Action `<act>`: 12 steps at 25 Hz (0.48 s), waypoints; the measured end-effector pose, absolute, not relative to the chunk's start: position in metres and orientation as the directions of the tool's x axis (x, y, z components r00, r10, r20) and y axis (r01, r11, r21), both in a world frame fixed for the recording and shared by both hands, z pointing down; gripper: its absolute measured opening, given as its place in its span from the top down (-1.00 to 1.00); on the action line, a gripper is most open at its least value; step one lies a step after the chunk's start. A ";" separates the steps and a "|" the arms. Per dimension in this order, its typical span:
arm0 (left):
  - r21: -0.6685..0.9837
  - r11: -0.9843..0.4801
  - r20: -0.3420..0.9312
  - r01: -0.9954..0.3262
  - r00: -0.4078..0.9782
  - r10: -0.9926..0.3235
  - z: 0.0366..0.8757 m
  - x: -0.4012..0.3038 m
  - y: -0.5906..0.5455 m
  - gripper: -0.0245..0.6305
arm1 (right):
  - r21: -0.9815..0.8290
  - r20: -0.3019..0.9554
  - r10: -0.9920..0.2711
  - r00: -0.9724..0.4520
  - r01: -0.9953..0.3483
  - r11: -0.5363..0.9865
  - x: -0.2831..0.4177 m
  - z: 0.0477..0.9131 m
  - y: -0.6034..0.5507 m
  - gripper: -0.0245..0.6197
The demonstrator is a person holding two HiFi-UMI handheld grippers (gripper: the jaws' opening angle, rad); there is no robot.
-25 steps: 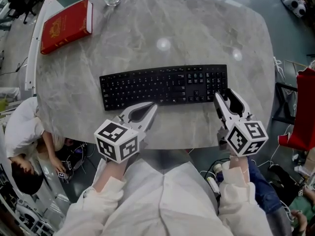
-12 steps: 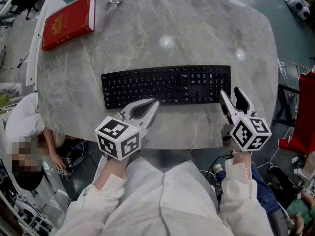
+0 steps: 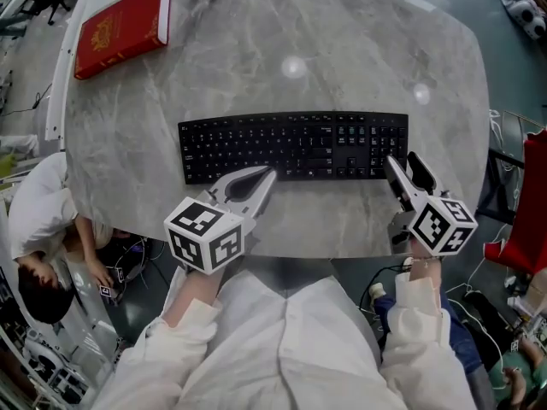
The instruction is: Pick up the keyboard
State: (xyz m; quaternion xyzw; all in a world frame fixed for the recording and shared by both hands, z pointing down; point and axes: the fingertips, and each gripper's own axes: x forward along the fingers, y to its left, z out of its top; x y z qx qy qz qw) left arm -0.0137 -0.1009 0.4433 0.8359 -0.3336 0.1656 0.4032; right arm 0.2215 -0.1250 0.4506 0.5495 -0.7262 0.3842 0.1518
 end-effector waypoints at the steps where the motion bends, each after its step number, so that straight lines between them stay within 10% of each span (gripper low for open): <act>1: 0.563 -0.449 0.547 -0.694 0.720 -0.427 0.444 -0.016 -0.101 0.88 | -0.394 0.643 -0.679 -0.354 -0.913 0.103 0.221 0.451 -0.125 0.07; 12: 0.560 -0.421 0.561 -0.714 0.700 -0.442 0.450 -0.031 -0.100 0.88 | -0.391 0.659 -0.651 -0.376 -0.911 0.131 0.213 0.458 -0.128 0.07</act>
